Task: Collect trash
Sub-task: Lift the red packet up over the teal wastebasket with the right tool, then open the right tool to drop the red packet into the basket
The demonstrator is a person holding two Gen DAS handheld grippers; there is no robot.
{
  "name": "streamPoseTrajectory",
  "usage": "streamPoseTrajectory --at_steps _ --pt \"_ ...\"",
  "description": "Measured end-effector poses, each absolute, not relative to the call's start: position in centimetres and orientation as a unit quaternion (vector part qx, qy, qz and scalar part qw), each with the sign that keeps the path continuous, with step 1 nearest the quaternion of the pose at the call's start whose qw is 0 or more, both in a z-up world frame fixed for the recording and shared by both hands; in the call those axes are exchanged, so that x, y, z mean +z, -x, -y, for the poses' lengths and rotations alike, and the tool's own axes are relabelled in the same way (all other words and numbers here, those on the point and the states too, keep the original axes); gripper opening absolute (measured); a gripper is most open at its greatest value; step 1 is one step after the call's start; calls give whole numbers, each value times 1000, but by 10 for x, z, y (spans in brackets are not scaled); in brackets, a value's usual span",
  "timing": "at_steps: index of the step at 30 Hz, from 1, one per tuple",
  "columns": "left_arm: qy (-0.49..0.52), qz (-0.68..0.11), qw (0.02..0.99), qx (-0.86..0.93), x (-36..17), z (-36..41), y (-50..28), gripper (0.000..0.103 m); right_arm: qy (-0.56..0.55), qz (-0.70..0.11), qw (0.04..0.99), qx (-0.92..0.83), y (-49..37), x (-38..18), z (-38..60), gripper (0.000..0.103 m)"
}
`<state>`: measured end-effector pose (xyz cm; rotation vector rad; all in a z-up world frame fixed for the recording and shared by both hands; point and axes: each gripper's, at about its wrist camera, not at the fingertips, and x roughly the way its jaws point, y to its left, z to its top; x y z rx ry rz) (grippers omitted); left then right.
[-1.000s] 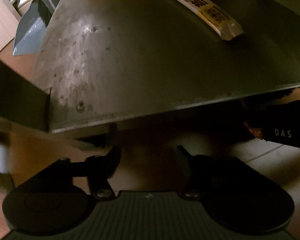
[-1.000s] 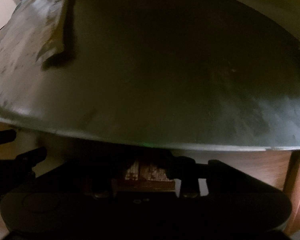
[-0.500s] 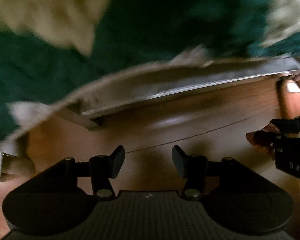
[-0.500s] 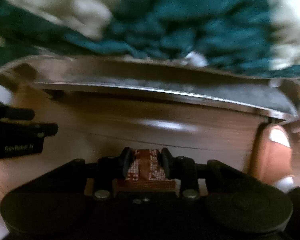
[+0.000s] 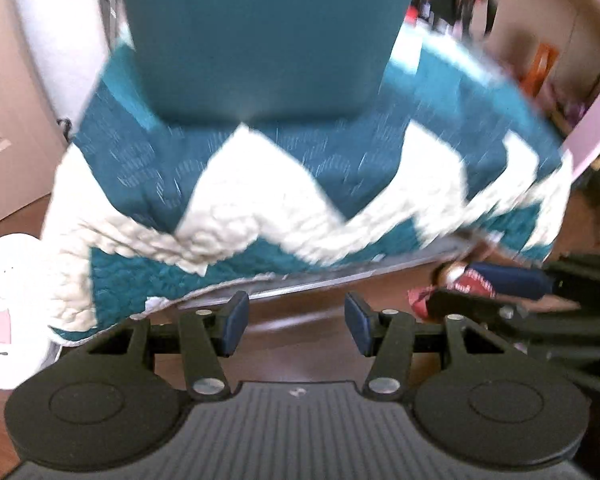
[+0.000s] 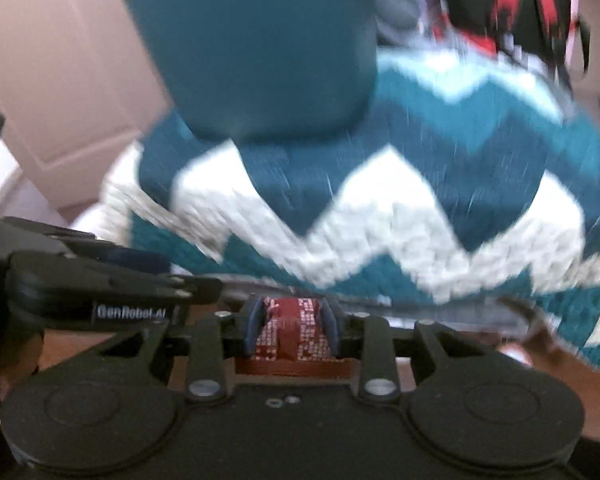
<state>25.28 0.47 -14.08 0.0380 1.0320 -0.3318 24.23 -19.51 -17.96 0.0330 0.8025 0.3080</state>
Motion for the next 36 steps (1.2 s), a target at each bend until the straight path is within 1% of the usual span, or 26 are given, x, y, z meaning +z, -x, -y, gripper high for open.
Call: streamPoseTrajectory --at_steps 6,11,18,22,25,28,36 --pt "6 -435 887 -154 -58 -17 -220 52 -12 -326 929 176 -199 -113 203 31" --pt "9 -375 915 -148 6 -14 -207 52 19 -268 946 183 -176 -36 206 31" --pt "25 -287 948 -133 91 -16 -219 52 33 -164 970 175 -196 72 206 31" --pt "27 -254 960 -115 129 -14 -244 52 20 -143 975 170 -231 111 199 31" --pt "17 -238 966 -103 148 -9 -266 52 19 -134 976 168 -258 123 191 31" --pt "28 -252 963 -95 154 -12 -293 52 20 -134 977 163 -279 129 185 31" --pt "21 -286 956 -62 138 -15 -350 52 46 -180 971 153 -329 113 174 31"
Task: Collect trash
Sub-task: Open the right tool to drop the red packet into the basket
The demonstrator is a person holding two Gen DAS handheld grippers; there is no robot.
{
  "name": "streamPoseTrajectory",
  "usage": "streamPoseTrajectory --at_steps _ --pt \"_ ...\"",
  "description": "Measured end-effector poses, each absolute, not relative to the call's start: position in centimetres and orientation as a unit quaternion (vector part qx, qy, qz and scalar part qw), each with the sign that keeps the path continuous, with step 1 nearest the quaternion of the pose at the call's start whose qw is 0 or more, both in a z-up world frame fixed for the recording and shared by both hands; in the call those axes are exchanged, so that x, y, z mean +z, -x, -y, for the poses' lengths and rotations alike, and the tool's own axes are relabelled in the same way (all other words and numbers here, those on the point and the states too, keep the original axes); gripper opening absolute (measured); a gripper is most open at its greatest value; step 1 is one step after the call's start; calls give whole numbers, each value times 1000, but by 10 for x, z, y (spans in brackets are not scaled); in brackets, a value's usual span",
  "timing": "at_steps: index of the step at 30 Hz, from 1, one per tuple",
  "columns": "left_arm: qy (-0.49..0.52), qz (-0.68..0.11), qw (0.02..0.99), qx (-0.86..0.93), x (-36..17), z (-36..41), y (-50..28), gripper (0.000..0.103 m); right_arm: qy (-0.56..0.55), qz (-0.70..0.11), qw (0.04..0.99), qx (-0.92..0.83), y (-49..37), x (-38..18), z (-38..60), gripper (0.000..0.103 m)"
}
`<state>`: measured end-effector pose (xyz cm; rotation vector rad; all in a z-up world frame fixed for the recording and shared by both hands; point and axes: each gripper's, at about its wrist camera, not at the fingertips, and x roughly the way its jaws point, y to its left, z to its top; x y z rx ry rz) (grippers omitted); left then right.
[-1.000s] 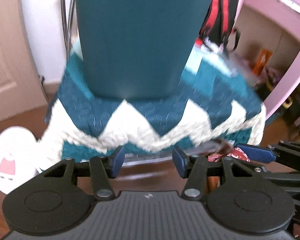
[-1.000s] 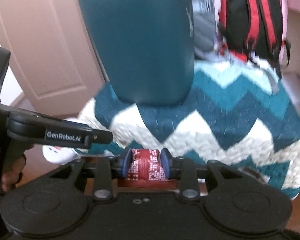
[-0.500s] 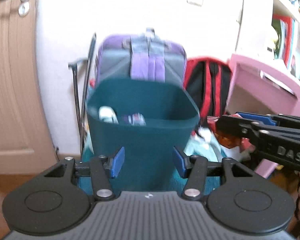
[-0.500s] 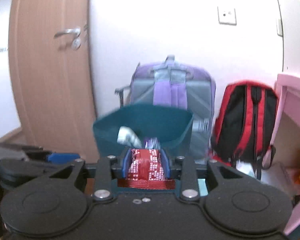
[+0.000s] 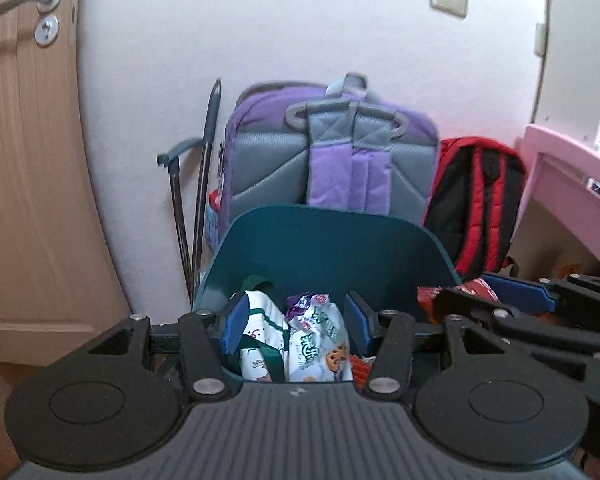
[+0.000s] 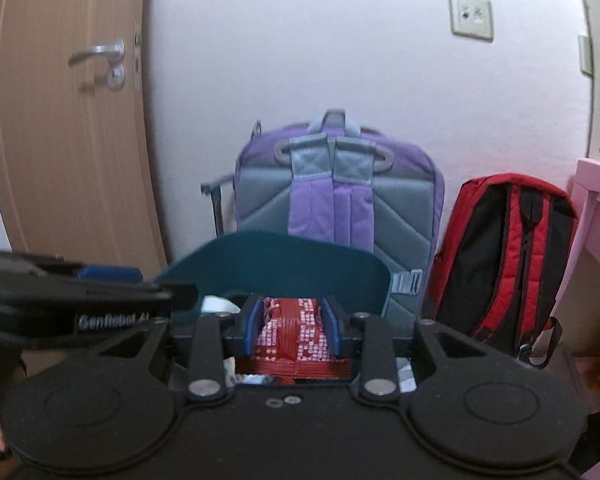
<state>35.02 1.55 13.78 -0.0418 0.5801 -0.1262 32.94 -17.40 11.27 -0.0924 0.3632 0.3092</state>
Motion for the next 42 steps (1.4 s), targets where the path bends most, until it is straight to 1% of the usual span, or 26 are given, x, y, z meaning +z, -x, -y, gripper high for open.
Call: streamPoseTrajectory --at_steps 12,20,24,26,30,34,39,41,42 --pt "2 -342 938 -50 104 -12 -399 52 77 -256 951 156 -365 83 160 31" --pt "-30 -376 924 -63 92 -1 -415 52 74 -300 938 159 -380 76 158 32" --pt "-45 -378 923 -63 88 5 -416 52 80 -303 935 164 -380 75 154 32" --pt "-42 -378 922 -64 88 6 -416 53 76 -305 934 167 -381 74 154 34" --pt "-35 -370 926 -65 92 5 -410 58 73 -302 936 163 -378 76 156 36" --pt "-29 -353 933 -63 103 1 -397 71 57 -292 940 166 -370 81 162 40" --pt "-21 -324 944 -64 124 -7 -369 71 42 -270 948 165 -348 92 176 44" --pt "-17 -310 948 -65 133 -8 -355 74 33 -260 951 165 -338 98 183 46" --pt "-14 -304 950 -66 137 -9 -348 79 28 -254 953 164 -332 102 187 47"
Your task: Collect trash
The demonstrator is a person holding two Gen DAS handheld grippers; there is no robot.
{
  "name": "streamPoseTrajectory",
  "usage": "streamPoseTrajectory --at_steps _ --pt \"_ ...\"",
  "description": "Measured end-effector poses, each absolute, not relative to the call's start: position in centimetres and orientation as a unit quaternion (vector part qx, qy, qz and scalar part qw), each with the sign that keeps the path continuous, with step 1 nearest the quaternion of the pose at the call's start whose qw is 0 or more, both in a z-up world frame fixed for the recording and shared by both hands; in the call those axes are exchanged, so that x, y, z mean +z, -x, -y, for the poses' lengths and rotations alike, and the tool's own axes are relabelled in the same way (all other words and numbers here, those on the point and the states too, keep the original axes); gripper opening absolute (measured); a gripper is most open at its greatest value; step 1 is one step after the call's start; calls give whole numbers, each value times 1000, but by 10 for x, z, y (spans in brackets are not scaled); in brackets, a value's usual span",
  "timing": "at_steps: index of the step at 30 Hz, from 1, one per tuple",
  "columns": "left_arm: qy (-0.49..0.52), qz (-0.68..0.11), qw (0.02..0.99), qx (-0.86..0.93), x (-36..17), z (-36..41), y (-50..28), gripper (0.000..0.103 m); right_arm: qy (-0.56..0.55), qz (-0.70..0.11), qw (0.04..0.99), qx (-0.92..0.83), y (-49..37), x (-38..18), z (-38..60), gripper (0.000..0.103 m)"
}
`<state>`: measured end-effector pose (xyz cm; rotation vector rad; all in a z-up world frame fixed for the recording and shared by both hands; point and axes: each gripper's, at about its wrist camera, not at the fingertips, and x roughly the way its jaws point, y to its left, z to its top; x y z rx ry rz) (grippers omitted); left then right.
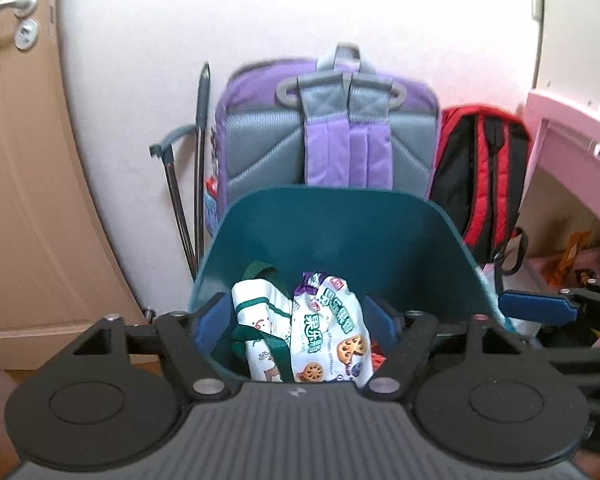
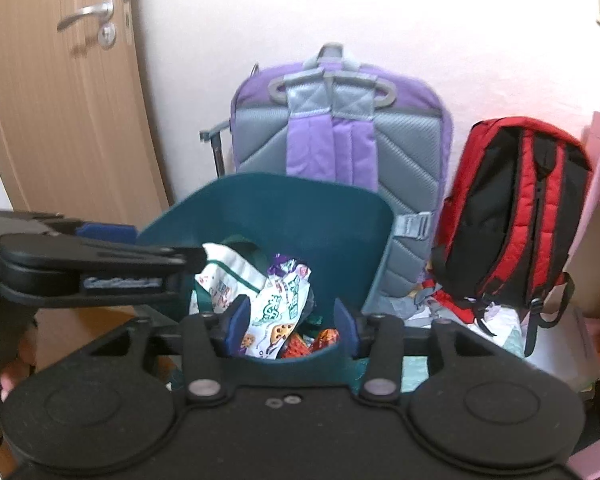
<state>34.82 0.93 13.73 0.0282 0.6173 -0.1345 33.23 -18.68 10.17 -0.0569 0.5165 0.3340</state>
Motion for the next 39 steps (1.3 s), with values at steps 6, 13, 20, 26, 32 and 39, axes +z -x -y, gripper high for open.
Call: streamPoseTrajectory --at_steps 6,13,20,26,32,39 --pt "-15 -273 959 -74 158 -11 -304 81 9 -225 960 168 -295 121 207 51" --pt "-15 -235 968 -84 178 -13 -247 88 14 -178 968 176 -245 139 223 54" --pt "-3 -196 977 -83 183 -19 -196 102 13 -133 973 190 -194 147 238 55" --pt "8 -183 979 -91 175 -22 -159 102 0 -109 973 203 -160 144 248 55" --pt "10 -178 979 -98 161 -20 -130 102 5 -93 974 209 -130 135 248 55" --pt "25 -180 978 -100 152 -19 -113 102 13 -89 975 203 -109 121 244 55"
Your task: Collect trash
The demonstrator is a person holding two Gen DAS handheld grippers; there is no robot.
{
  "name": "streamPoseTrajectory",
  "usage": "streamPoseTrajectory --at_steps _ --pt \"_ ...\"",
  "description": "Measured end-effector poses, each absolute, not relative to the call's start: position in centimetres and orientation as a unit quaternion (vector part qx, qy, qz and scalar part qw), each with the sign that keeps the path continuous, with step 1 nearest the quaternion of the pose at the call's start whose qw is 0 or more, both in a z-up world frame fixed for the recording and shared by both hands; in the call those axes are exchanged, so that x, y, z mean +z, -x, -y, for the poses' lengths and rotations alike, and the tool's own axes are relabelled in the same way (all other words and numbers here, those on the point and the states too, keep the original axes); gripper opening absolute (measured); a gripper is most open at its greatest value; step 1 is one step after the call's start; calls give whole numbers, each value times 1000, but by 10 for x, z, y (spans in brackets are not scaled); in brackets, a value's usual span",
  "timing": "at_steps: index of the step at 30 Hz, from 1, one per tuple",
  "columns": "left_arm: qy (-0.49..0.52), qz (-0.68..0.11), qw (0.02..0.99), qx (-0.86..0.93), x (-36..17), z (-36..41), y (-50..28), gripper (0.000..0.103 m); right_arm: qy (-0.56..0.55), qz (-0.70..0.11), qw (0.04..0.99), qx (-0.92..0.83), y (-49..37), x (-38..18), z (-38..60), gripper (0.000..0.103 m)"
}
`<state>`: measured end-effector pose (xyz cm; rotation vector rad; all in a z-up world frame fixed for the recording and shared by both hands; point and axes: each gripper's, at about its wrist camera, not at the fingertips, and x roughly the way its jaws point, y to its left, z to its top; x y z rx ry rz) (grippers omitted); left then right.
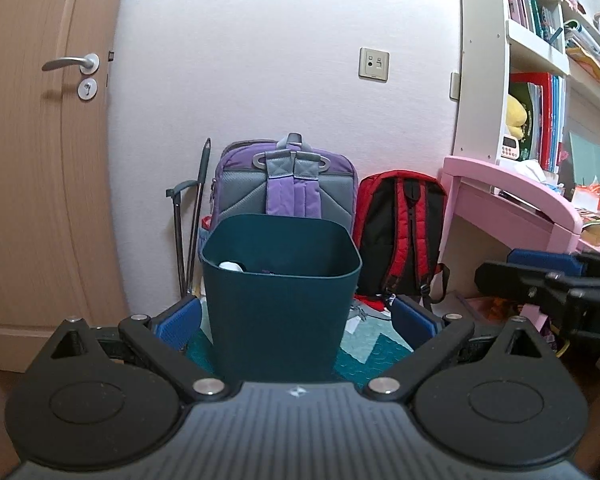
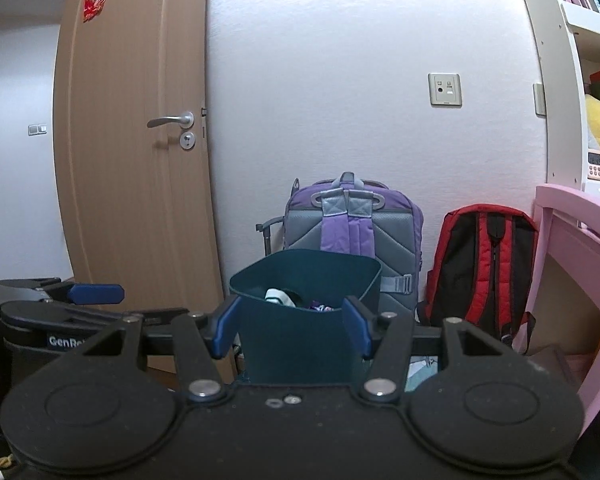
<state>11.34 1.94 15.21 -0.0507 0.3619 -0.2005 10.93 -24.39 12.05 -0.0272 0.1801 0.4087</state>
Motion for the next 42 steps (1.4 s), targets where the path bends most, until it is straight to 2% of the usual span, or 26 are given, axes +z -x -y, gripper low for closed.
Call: streamPoseTrajectory --at_steps 42 --pt "49 -180 977 -106 144 -20 -117 102 -8 -106 974 198 -112 110 245 55"
